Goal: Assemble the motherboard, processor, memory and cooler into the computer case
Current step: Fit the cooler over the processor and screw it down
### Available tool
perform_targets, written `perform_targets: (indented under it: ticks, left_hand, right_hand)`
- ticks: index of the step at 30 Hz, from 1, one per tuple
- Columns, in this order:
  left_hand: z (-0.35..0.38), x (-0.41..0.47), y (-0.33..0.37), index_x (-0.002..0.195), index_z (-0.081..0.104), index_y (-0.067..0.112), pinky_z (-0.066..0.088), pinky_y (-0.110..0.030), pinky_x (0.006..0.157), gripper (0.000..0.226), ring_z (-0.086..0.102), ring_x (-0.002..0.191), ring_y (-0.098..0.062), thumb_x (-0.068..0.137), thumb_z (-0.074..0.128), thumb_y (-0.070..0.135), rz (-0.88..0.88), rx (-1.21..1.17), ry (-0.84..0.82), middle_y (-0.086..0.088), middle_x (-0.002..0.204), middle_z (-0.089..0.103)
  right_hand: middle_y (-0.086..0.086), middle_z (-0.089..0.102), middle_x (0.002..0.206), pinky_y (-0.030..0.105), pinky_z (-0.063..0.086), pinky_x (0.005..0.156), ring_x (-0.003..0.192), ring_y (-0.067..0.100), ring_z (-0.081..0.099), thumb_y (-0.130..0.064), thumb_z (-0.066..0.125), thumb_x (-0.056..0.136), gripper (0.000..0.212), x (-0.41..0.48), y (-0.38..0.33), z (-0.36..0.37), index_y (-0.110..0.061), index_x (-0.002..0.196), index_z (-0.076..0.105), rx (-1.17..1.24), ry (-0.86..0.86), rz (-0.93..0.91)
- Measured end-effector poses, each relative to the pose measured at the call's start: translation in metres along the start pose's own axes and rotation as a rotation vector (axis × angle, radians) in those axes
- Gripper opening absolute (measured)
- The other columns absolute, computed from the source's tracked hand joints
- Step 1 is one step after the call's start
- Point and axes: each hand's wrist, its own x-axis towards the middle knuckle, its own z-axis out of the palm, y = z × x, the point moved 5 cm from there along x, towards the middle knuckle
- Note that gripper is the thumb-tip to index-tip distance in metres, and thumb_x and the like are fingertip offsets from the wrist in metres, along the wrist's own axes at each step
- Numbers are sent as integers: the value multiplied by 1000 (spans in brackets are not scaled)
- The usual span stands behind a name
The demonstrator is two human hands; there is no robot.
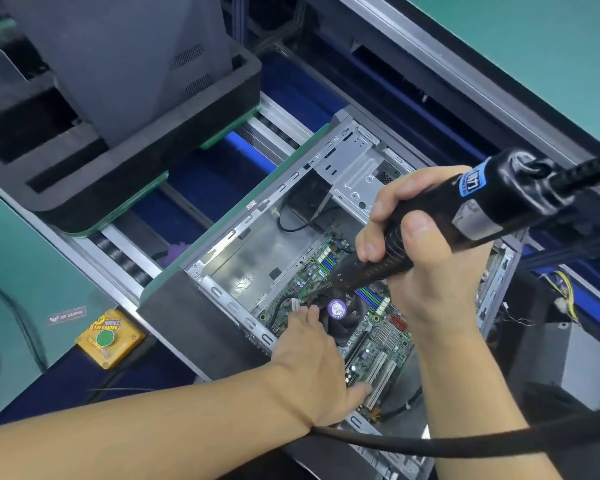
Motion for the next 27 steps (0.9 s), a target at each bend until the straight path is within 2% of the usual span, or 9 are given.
perform_targets:
  ticks: [27]
  left_hand:
    - [2,3,-1,148,26,-3,16,-53,114,92,10,144,-48,93,14,70,19,-43,-33,-34,154,9]
  right_hand:
    - [1,62,82,30,46,56,48,18,54,-8,52,83,23,-2,-4,2,-24,95,64,4,9,-12]
